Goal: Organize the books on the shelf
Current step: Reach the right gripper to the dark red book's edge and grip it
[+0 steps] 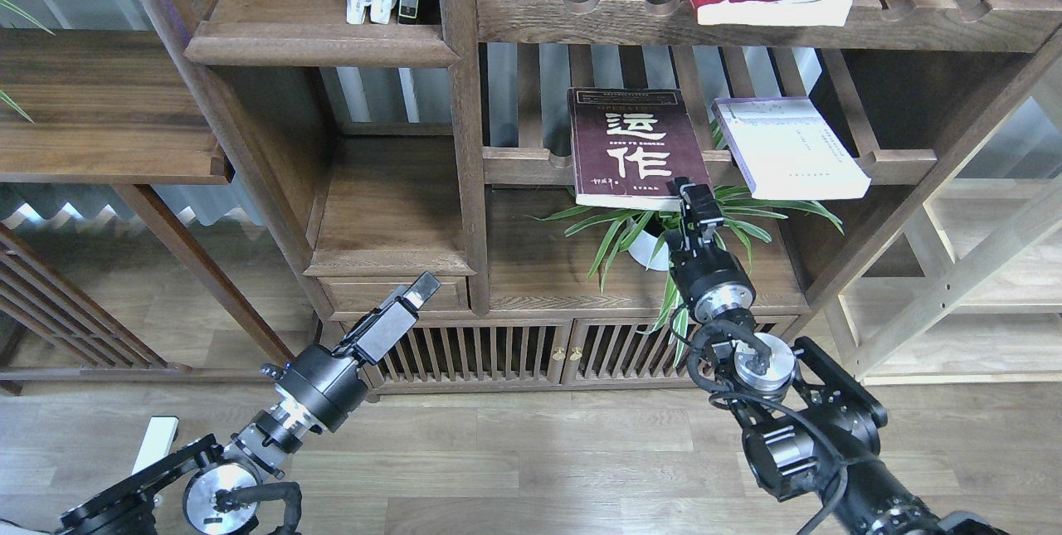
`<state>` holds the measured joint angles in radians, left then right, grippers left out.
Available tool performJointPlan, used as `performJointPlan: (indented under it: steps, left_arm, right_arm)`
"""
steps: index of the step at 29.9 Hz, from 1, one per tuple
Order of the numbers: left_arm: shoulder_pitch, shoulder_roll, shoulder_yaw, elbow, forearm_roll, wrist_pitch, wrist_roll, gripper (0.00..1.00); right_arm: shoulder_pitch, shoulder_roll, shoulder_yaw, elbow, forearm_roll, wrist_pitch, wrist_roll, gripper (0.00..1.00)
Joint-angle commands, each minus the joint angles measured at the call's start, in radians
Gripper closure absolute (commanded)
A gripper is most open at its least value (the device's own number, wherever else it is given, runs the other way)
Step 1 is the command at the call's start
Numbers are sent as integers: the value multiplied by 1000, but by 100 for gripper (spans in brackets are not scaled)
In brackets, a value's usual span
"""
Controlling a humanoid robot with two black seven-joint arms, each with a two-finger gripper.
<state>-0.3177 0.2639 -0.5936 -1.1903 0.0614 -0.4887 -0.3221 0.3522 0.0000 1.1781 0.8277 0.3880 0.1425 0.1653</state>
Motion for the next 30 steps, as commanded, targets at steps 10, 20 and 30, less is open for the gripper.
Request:
performJointPlan:
  steps: [10,20,30]
  left_arm:
    - [16,-5,-11,8,1,0,0,1]
    - [17,-5,-9,9,1,0,0,1]
    - [17,-3,-9,14,1,0,0,1]
  right_arm:
    - [33,0,-15,-9,54,-1,3,1]
    - [62,0,-40,-25,68,-1,3,3]
    - [111,0,-80,-73,100,-1,3,5]
